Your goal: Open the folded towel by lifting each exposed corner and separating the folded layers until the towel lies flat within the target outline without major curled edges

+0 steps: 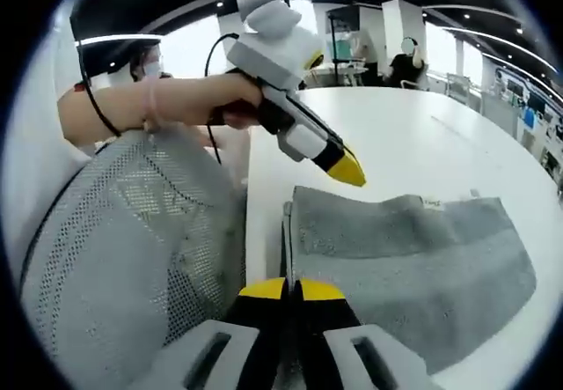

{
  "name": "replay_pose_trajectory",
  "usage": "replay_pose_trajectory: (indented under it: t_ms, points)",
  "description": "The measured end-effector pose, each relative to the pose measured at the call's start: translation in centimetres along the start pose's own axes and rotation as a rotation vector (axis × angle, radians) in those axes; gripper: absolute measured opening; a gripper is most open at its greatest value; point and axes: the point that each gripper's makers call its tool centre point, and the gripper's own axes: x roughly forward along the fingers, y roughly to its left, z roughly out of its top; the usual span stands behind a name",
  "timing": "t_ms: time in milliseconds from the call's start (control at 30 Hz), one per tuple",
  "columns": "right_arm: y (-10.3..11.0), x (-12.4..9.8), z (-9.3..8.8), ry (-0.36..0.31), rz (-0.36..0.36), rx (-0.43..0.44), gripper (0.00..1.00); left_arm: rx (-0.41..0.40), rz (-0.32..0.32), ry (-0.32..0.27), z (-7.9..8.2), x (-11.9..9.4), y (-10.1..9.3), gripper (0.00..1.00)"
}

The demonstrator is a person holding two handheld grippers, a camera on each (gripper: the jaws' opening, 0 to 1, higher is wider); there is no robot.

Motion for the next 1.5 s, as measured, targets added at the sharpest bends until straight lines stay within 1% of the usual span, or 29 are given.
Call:
replay_pose_trajectory:
  t_ms: [200,267,300,367,533,633,700,733,767,833,867,900,933,967,1000,1067,1100,1133,1167,1200,1233,1300,1367,1400,1433,1500]
  points:
    - [0.3,0.9,-1.0,0.047,-0.001,-0.004,0.01,0.002,-0.007,0.013,-0.3,0.1,-0.1,0.04]
    - [0.4,1.2,-1.6,0.069,0.003,-0.004,0.02,0.008,-0.006,0.016,-0.3,0.1,-0.1,0.04]
    - [0.4,1.5,-2.2,0.089,-0.005,-0.006,0.02,0.019,-0.005,0.016,-0.3,0.2,-0.1,0.05]
    - [0.4,1.6,-2.2,0.077,-0.011,-0.004,0.03,0.023,-0.005,0.015,-0.3,0.1,-0.2,0.05]
    - [0.2,1.5,-2.2,0.049,-0.011,0.057,0.04,0.030,-0.009,0.020,-0.4,0.1,-0.3,0.05]
    - [0.5,1.2,-1.9,0.023,0.011,0.130,0.08,0.035,-0.009,0.021,-0.4,0.2,-0.3,0.05]
    - [0.4,0.6,-1.5,0.009,0.007,0.142,0.12,0.037,-0.010,0.014,-0.3,0.1,-0.4,0.05]
    - [0.0,0.1,-0.8,-0.023,-0.022,0.138,0.13,0.040,-0.012,0.002,0.0,0.0,-0.4,0.05]
    - [-0.5,-0.5,0.1,-0.069,-0.043,0.131,0.13,0.041,-0.015,-0.007,0.2,-0.1,-0.5,0.05]
    - [-1.2,-1.4,0.8,-0.108,-0.075,0.155,0.12,0.049,-0.026,-0.031,0.7,-0.2,-0.9,0.05]
    - [-2.2,-2.0,1.0,-0.123,-0.124,0.168,0.12,0.059,-0.039,-0.046,1.0,-0.2,-1.2,0.05]
    - [-2.6,-2.3,0.9,-0.122,-0.145,0.171,0.10,0.063,-0.043,-0.050,1.1,-0.2,-1.3,0.05]
    - [-3.4,-2.7,0.7,-0.112,-0.184,0.173,0.08,0.076,-0.054,-0.058,1.3,-0.2,-1.7,0.05]
    - [-4.4,-3.2,0.4,-0.112,-0.234,0.170,0.06,0.108,-0.073,-0.070,1.5,-0.2,-2.2,0.04]
    - [-5.0,-3.5,0.2,-0.112,-0.262,0.175,0.05,0.145,-0.095,-0.077,1.6,-0.2,-3.0,0.04]
    - [-5.5,-3.7,-0.8,-0.093,-0.281,0.204,0.00,0.172,-0.125,-0.071,1.4,-0.1,-3.8,0.04]
    - [-5.8,-3.8,-1.2,-0.082,-0.291,0.219,0.00,0.193,-0.133,-0.067,1.3,-0.1,-4.1,0.04]
    - [-6.0,-3.9,-2.2,-0.050,-0.308,0.242,0.00,0.222,-0.140,-0.054,1.0,0.1,-4.4,0.04]
    - [-6.1,-3.8,-2.6,-0.038,-0.315,0.235,0.00,0.233,-0.141,-0.049,0.8,0.1,-4.5,0.03]
    - [-6.1,-3.8,-3.0,-0.027,-0.325,0.225,0.00,0.262,-0.138,-0.032,0.4,0.3,-4.5,0.03]
    - [-6.1,-3.8,-3.4,-0.010,-0.328,0.228,0.00,0.274,-0.138,-0.021,0.1,0.4,-4.5,0.03]
    - [-5.7,-3.4,-4.3,0.008,-0.318,0.238,0.00,0.303,-0.126,0.022,-0.8,0.8,-4.2,0.03]
    - [-5.6,-3.2,-5.0,0.030,-0.321,0.250,0.00,0.305,-0.119,0.057,-1.6,1.1,-4.0,0.04]
    - [-5.5,-3.1,-5.4,0.044,-0.320,0.240,0.00,0.303,-0.097,0.108,-2.5,1.2,-3.4,0.04]
    - [-5.5,-3.0,-5.6,0.046,-0.320,0.236,0.00,0.317,-0.087,0.127,-2.8,1.2,-3.2,0.04]
    - [-5.6,-3.0,-5.5,0.036,-0.319,0.241,0.00,0.321,-0.094,0.112,-2.8,1.4,-3.3,0.04]
